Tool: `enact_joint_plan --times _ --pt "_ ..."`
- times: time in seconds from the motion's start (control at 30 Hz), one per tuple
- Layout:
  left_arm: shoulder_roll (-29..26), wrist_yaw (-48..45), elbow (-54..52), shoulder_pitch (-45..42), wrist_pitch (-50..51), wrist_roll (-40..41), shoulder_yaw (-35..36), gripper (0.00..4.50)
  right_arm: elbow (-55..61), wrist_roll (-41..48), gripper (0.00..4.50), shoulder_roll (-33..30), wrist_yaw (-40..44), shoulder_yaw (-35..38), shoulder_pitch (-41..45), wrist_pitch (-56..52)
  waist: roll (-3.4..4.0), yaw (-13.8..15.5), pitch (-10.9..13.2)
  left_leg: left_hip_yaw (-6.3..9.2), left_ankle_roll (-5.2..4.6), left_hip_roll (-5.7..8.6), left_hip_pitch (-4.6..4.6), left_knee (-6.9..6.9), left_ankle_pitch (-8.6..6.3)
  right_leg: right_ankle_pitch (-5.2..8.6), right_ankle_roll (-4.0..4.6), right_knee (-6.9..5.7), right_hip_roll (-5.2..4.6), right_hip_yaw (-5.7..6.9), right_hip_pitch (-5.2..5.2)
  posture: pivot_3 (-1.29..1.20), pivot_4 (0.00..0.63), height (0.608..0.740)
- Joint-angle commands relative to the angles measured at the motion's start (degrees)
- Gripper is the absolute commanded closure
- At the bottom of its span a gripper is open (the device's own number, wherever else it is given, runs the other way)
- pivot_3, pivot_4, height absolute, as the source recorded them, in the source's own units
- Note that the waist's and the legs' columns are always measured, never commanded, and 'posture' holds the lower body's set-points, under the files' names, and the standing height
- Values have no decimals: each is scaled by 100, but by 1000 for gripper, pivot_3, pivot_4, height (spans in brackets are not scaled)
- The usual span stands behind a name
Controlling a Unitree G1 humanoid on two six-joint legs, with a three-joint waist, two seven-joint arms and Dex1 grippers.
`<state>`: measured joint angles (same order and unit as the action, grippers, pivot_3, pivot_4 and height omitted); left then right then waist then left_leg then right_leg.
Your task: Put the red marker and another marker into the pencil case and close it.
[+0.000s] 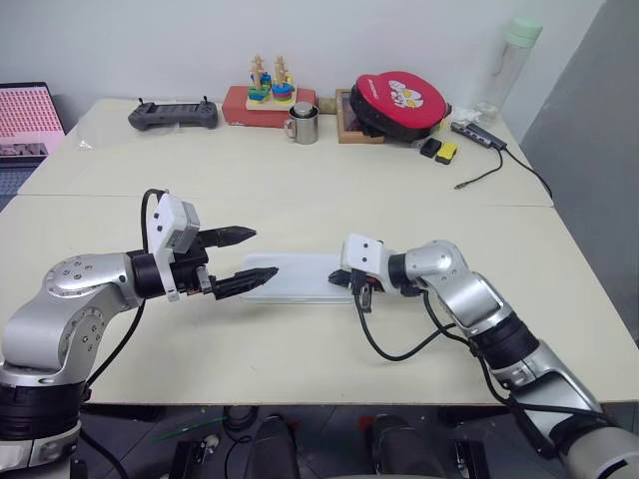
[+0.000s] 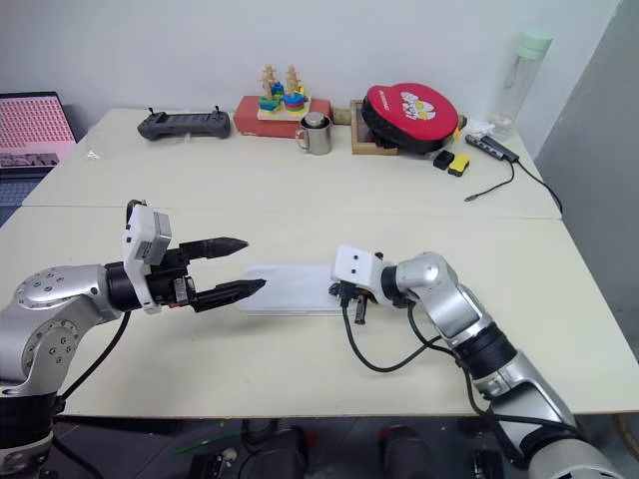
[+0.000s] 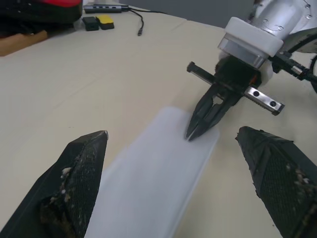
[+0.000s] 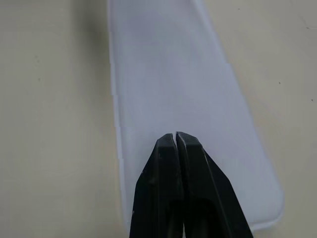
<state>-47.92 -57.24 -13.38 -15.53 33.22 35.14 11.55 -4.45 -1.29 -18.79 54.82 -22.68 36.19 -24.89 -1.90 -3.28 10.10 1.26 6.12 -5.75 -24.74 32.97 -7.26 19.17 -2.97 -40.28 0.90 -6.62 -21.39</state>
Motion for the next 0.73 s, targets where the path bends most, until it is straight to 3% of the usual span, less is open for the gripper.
enact_joint_plan --times 0.03,0.07,0.17,0.3,0.67,0.73 --pt "253 708 531 -171 -264 -485 76 0 120 606 4447 241 -549 949 -354 -181 0 0 0 -1 0 0 0 0 0 -1 -2 0 0 -2 0 0 150 740" --pt "355 930 705 -210 -322 -610 102 0 223 799 4447 314 -722 1274 -441 -216 1 10 1 -1 -1 2 0 1 0 -2 -4 0 0 -4 0 0 150 740" --pt "662 1411 948 -271 -404 -748 247 0 654 1412 3899 394 -1102 2187 -710 -474 -1 44 7 -2 -1 4 -11 6 1 -22 -39 0 0 -7 -3 0 150 740" --pt "831 1902 1287 -192 -620 -1005 439 0 1007 1534 2790 183 -1525 2660 -1072 -589 -4 55 6 -5 0 2 -27 -7 -1 -25 -35 31 0 -6 -6 0 150 740" --pt "827 2152 2091 59 -1194 -1358 667 0 1314 1657 39 -74 -2012 2864 -1713 -573 -3 17 7 -22 8 2 -26 -25 -10 -18 -25 34 -2 -18 -17 0 150 740" --pt "831 2144 2211 8 -1258 -1402 631 0 1347 1720 39 -66 -2082 2890 -1707 -574 -2 16 7 -22 8 1 -26 -24 -10 -16 -29 33 -2 -18 -20 0 150 740"
